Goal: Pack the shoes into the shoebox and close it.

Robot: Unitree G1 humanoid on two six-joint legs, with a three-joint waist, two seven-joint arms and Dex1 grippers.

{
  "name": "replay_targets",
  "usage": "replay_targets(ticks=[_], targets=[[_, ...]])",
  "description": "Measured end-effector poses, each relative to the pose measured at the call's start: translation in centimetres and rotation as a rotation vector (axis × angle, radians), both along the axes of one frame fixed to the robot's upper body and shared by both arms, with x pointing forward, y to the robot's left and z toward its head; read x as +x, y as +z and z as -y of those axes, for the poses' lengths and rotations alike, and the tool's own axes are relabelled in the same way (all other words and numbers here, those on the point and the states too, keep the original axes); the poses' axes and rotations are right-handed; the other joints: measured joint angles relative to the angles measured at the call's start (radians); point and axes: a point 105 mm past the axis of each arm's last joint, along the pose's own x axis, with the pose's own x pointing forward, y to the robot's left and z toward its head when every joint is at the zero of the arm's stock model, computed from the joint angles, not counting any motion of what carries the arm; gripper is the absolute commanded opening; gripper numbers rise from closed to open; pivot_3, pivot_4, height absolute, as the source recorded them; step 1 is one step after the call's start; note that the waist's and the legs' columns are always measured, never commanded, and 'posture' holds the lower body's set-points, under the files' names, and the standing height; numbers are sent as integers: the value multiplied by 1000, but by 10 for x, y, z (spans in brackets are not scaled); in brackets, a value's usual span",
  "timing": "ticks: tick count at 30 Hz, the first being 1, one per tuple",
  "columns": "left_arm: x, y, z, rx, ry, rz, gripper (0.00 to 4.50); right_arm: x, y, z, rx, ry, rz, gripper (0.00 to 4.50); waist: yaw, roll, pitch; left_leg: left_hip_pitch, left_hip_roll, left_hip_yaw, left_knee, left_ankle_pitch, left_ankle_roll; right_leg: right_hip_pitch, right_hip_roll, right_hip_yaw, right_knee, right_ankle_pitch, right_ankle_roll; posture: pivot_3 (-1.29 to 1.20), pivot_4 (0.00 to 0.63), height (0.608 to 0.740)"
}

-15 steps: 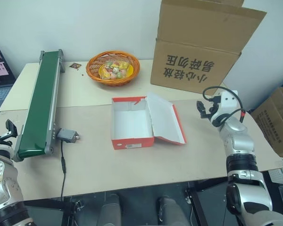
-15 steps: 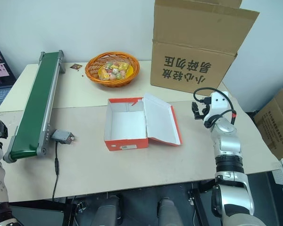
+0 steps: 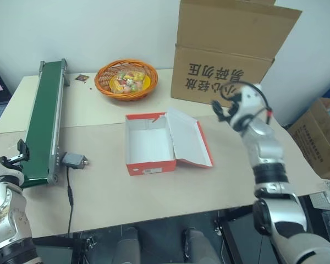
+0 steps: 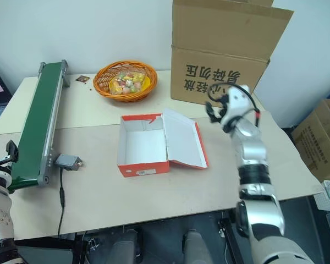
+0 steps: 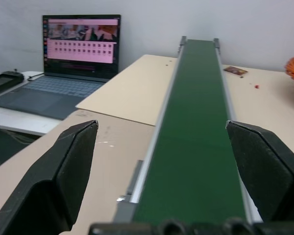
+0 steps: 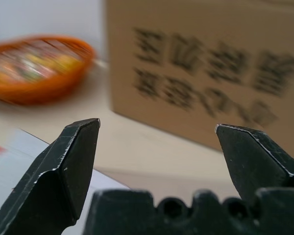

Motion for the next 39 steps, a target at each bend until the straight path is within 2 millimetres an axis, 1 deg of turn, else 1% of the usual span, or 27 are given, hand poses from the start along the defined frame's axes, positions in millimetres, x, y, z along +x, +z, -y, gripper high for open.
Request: replay_targets(ticks=[1,2,3,4,5,6,7,8,9,10,12,15,16,19,21,25,29,34,36,39], targets=[[1,0,2,-1,-7,0,4500,-9,10,-29,4,145,17,4427,-1,0,0,-1,0,0,0,0,0,-1,0,0,0,2,-1,0,150,709],[3,-1,4,-2,-16,-1,4500,-21,16,-54,-6,277,28,4427,-2,0,0,-1,0,0,0,0,0,-1,0,0,1,4,-2,0,150,709],[6,-1,7,-3,-31,-1,4500,-42,19,-82,-53,460,38,4427,-2,0,0,-1,0,0,0,0,0,-1,0,0,1,4,-2,0,150,709],[7,-2,9,-2,-40,-4,4500,-63,19,-104,-98,614,47,4427,0,0,0,-2,0,0,0,0,0,-2,0,-1,1,4,-2,0,150,709],[8,-2,11,-2,-48,-5,4500,-92,15,-127,-156,799,50,4427,3,0,0,-2,0,-1,0,0,0,-1,0,-2,2,3,-2,0,150,709],[9,-3,12,-1,-51,-6,4500,-113,9,-141,-201,931,39,4427,8,-1,0,-2,0,-1,0,0,0,-1,0,-2,2,3,-3,0,150,709],[9,-3,12,-1,-52,-6,4500,-123,4,-147,-228,997,27,4427,12,-1,0,-2,0,-1,1,0,0,-1,-1,-2,2,3,-4,0,150,709],[8,-3,12,1,-53,-7,4500,-130,-2,-149,-263,1041,17,4427,18,-1,0,-2,0,-1,1,-1,-1,-2,-1,-3,1,1,-8,0,150,709],[7,-3,12,4,-53,-10,4500,-135,-8,-151,-302,1067,9,4427,22,-1,0,-2,0,-1,1,0,-2,-4,-1,-3,0,0,-8,0,150,709],[5,-3,12,10,-55,-12,4500,-136,-14,-153,-330,1077,-3,4427,24,-2,0,-2,0,-1,1,0,-2,-5,-1,-3,-1,1,-7,0,150,709],[3,-2,14,21,-63,-16,4500,-137,-19,-159,-347,1074,-9,4427,26,-2,-1,-2,1,0,0,-1,-2,-7,-2,-4,-2,1,-7,0,150,709],[2,1,19,27,-101,-31,4500,-136,-23,-169,-351,1058,-7,4427,26,-2,-1,-2,2,0,-1,-1,-3,-7,-1,-5,-2,2,-9,0,150,709],[2,4,22,31,-125,-26,4500,-135,-24,-170,-354,1047,-9,4427,27,-2,-1,-4,2,0,-1,-1,-3,-7,-1,-5,-1,3,-12,0,150,709],[1,11,27,52,-190,-52,4500,-130,-27,-172,-358,1014,-17,4427,25,-2,-1,-11,2,0,0,0,-3,-11,-1,-4,-1,5,-12,0,150,709],[-1,13,31,84,-249,-124,4500,-124,-28,-177,-346,975,-18,4427,23,-3,0,-12,2,0,0,0,-4,-13,0,-4,1,5,-11,0,150,709],[-1,11,27,50,-268,-289,4500,-105,-31,-182,-302,827,-37,4427,22,-3,0,-12,2,0,-1,1,-5,-17,0,-4,3,3,-11,0,150,709],[1,15,34,74,-297,-342,4500,-96,-30,-184,-267,741,-41,4427,24,-3,0,-16,2,0,-1,1,-5,-22,0,-4,2,5,-12,0,150,709],[5,16,39,66,-307,-347,4500,-90,-27,-182,-249,688,-37,4427,24,-3,0,-16,2,0,-1,1,-5,-20,0,-4,3,6,-9,0,150,709],[6,13,40,58,-305,-343,4500,-88,-27,-180,-245,670,-44,4427,23,-3,0,-16,2,0,-1,1,-5,-20,0,-4,3,6,-9,0,150,709],[8,3,40,31,-295,-351,4500,-86,-28,-179,-241,654,-53,4427,24,-3,0,-16,2,0,-1,1,-5,-20,0,-4,4,6,-9,0,150,709]])
